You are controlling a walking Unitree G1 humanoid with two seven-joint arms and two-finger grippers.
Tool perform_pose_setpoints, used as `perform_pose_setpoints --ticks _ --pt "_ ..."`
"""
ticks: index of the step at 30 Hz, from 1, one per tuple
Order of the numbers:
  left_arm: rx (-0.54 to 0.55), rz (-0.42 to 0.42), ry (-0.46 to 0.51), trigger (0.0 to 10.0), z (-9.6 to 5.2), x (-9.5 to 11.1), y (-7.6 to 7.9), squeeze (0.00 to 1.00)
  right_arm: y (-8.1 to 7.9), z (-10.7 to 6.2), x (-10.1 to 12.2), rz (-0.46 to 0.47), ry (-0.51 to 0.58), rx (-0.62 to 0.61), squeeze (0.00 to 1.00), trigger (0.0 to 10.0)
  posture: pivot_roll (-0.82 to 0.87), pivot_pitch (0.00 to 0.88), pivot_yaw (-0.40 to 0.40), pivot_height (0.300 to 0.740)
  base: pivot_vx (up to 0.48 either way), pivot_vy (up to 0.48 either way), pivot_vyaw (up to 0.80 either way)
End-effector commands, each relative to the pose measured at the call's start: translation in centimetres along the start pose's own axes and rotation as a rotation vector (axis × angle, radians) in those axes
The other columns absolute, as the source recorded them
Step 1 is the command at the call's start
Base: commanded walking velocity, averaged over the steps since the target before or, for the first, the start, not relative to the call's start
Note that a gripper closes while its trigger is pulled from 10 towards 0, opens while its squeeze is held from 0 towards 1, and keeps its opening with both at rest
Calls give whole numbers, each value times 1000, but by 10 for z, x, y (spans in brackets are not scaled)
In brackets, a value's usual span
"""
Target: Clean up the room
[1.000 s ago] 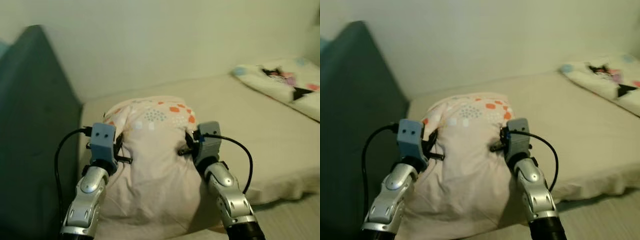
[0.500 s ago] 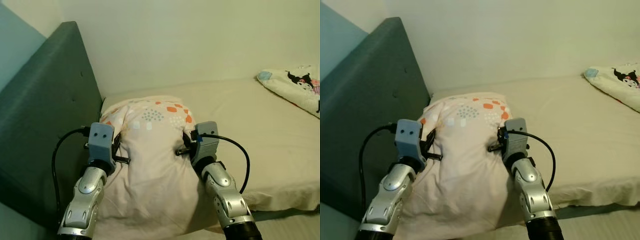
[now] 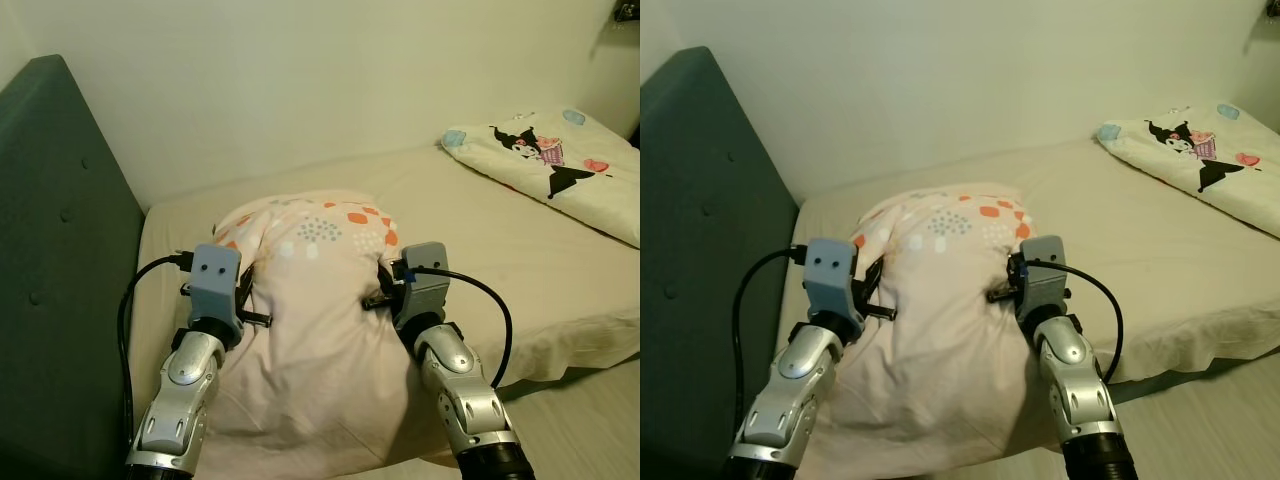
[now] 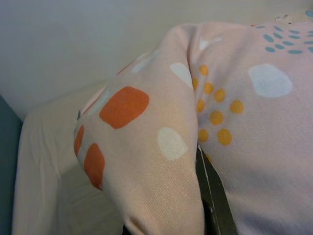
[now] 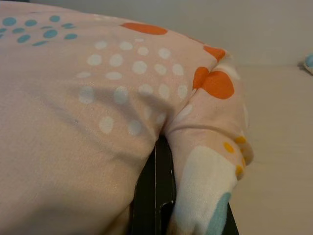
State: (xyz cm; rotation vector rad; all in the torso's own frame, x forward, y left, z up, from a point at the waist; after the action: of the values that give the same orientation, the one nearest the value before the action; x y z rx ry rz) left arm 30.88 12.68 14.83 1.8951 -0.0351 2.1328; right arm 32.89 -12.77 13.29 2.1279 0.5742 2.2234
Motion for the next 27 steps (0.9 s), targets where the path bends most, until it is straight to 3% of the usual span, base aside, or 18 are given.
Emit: perform_pose_setpoints --ticks 1,27 --pt "-17 32 24 10000 2 6 2 0 -4 3 11 -17 56 5 0 10000 -69 96 54 740 0 0 0" --pt "-26 43 23 10000 4 6 4 0 1 3 10 -28 53 -30 0 10000 -75 79 62 740 0 0 767"
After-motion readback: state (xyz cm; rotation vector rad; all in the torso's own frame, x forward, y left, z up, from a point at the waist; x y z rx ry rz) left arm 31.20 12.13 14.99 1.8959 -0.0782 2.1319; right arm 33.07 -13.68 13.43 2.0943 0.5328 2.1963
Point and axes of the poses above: a point about 5 cm out from each wrist's last joint towards the gripper, its own z axis pointing out of the wrist towards the gripper, its own x axis along the axis of the wrist's last joint, y = z × x, the point moved 1 cm from there along z, pointing out of the wrist towards the gripper, and after that the axes turned 13 degrees about -z, right-handed, at the moved point
